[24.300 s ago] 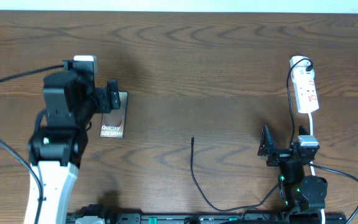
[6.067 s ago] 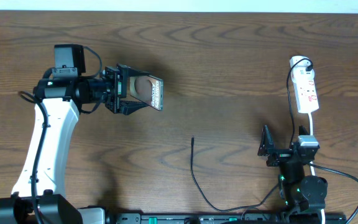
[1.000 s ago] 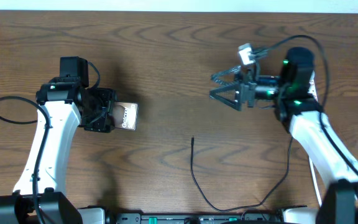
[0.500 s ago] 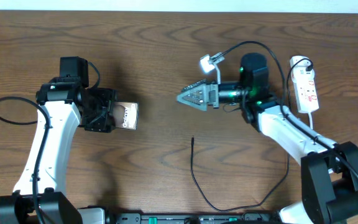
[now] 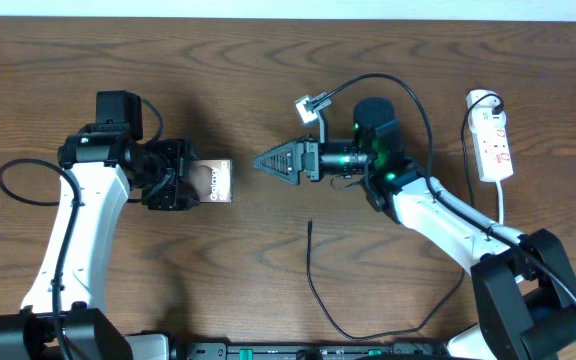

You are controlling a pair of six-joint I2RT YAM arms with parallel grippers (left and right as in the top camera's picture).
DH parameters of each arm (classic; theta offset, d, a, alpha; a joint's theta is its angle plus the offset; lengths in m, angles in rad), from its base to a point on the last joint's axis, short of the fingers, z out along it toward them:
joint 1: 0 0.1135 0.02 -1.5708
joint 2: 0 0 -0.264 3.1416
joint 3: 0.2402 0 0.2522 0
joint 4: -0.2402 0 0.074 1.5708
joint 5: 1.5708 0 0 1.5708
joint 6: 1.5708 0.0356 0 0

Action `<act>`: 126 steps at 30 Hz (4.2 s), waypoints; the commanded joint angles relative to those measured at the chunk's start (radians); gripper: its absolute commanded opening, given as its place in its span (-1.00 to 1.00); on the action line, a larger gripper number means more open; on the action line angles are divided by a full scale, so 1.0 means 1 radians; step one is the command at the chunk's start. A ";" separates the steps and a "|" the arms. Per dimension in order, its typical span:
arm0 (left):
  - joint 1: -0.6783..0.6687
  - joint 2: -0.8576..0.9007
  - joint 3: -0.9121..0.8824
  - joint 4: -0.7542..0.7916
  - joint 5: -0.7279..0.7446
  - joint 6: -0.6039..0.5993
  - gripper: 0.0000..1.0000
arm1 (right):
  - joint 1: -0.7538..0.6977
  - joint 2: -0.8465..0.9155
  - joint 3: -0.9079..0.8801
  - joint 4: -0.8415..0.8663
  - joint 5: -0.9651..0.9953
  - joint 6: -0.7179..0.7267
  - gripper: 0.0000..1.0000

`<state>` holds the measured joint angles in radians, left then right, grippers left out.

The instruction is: Plug charger to phone and switch on socket

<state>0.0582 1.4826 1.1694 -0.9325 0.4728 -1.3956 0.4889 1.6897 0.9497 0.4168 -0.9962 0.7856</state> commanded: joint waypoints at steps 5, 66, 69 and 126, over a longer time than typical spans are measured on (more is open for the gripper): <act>-0.016 -0.024 0.005 -0.006 0.070 -0.051 -0.85 | 0.053 -0.002 0.013 -0.009 0.129 0.069 0.98; -0.208 -0.024 0.005 0.052 0.083 -0.188 -0.86 | 0.256 -0.002 0.012 -0.174 0.408 0.066 0.54; -0.209 -0.024 0.005 0.051 0.097 -0.188 -0.85 | 0.256 -0.002 0.012 -0.175 0.415 0.066 0.27; -0.246 -0.024 0.005 0.056 0.096 -0.173 -0.85 | 0.256 -0.002 0.012 -0.209 0.448 0.066 -0.70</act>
<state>-0.1734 1.4826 1.1690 -0.8810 0.5171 -1.5703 0.7353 1.6894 0.9508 0.2050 -0.5480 0.8585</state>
